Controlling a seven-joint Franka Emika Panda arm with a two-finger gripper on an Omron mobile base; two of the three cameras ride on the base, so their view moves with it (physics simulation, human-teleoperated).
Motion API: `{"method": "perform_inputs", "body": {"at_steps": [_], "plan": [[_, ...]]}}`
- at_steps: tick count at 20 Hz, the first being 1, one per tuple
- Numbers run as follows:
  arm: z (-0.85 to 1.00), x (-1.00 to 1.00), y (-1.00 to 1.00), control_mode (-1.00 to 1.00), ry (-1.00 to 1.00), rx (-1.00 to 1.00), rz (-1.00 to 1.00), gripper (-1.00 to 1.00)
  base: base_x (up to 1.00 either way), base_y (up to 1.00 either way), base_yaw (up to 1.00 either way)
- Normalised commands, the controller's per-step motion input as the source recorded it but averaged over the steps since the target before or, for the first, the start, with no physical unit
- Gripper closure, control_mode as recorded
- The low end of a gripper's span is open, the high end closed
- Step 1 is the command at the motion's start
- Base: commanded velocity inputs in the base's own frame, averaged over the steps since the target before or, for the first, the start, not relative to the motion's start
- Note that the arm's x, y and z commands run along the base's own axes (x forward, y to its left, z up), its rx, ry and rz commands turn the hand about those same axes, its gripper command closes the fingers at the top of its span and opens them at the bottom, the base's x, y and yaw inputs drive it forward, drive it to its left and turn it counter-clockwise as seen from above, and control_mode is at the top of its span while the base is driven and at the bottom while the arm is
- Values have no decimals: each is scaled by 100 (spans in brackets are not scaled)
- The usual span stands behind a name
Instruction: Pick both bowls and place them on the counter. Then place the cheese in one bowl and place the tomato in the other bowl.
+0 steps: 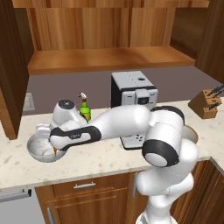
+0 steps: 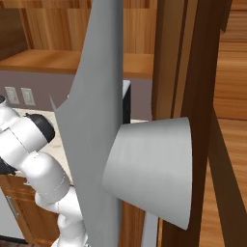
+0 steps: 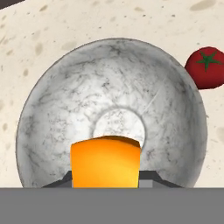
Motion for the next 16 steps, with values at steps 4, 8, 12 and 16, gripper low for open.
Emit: {"method": "perform_inputs", "body": {"at_steps": [4, 8, 12, 16], "plan": [[-2, 13, 0, -100, 0, -1, 0, 100, 0, 0, 0], [2, 17, 3, -100, 0, -1, 0, 100, 0, 0, 0], [0, 22, 14, -100, 0, 0, -2, 100, 0, 0, 0], [0, 27, 21, -100, 0, 0, -3, 100, 0, 0, 0]]}}
